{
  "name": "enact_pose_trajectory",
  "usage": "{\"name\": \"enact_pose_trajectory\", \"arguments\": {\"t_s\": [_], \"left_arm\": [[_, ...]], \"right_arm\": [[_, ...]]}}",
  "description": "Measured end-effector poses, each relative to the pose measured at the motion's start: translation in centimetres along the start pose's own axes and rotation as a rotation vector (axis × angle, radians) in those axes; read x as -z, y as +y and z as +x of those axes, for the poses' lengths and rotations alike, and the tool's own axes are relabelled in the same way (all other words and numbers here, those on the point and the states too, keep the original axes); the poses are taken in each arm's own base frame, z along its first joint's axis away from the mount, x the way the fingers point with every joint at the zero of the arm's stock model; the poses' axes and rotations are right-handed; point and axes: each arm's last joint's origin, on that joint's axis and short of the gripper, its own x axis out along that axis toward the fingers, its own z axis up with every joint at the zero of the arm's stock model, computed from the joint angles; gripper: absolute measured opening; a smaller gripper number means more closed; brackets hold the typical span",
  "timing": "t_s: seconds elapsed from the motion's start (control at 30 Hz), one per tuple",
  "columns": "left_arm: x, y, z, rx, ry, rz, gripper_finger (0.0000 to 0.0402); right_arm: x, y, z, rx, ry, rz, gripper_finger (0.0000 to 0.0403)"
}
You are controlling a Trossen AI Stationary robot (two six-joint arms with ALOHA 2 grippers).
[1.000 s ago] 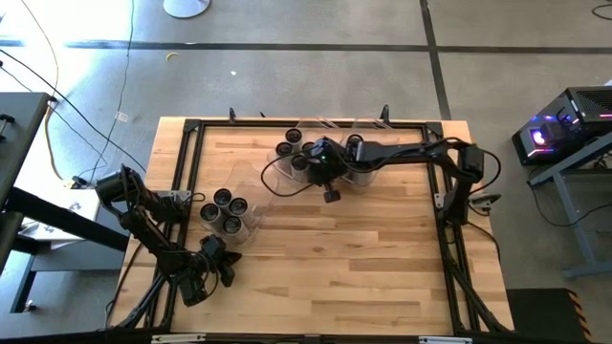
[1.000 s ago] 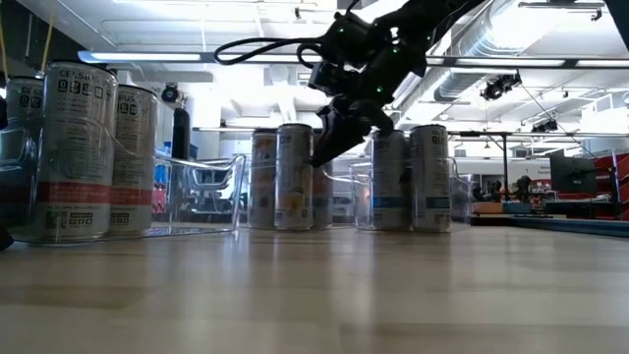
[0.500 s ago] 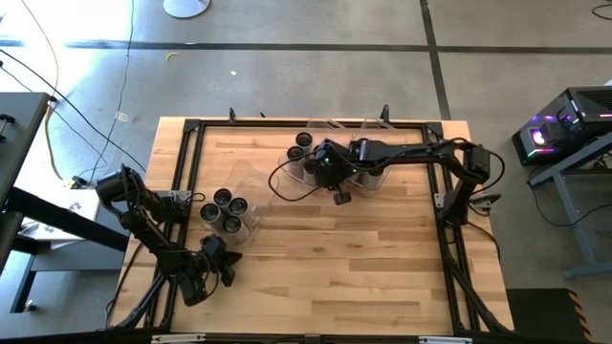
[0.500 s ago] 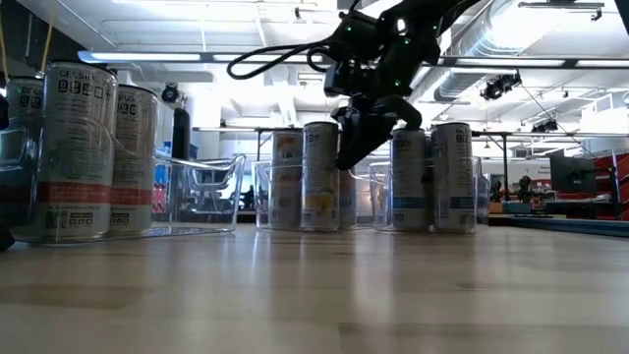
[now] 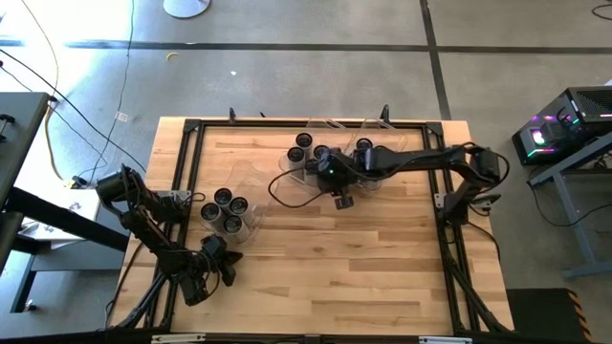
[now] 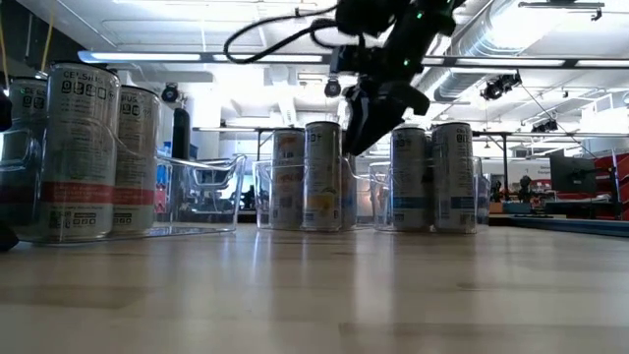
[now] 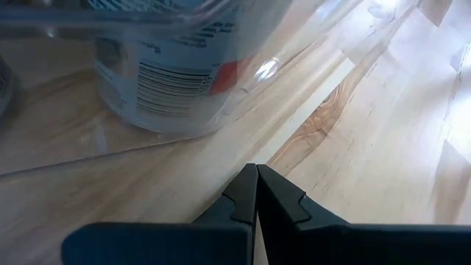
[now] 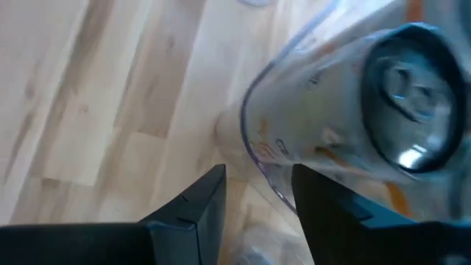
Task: Sort soda cans
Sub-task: Move the bottom transparent bin to the top left of the table
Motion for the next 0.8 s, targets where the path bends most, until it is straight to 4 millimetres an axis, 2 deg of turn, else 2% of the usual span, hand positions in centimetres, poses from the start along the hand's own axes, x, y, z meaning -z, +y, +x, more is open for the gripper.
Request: {"name": "enact_pose_trajectory", "arguments": {"t_s": [0.13, 0.33, 0.53, 0.8], "left_arm": [[-0.1, 0.0, 0.1, -0.002, -0.001, -0.006, 0.0], [-1.1, -0.2, 1.0, -0.017, -0.102, -0.033, 0.0], [-3.0, -0.3, 2.8, -0.077, -0.21, -0.036, 0.0], [-5.8, -0.1, 5.4, -0.204, -0.288, 0.004, 0.0]], "right_arm": [[-0.1, 0.9, -1.5, 0.084, 0.052, 0.007, 0.0151], [-0.5, 2.5, -3.3, 0.051, 0.034, 0.11, 0.0151], [-1.6, 4.6, -3.4, -0.109, -0.071, 0.129, 0.0151], [-2.6, 6.8, -3.6, -0.129, -0.116, 0.089, 0.0151]]}}
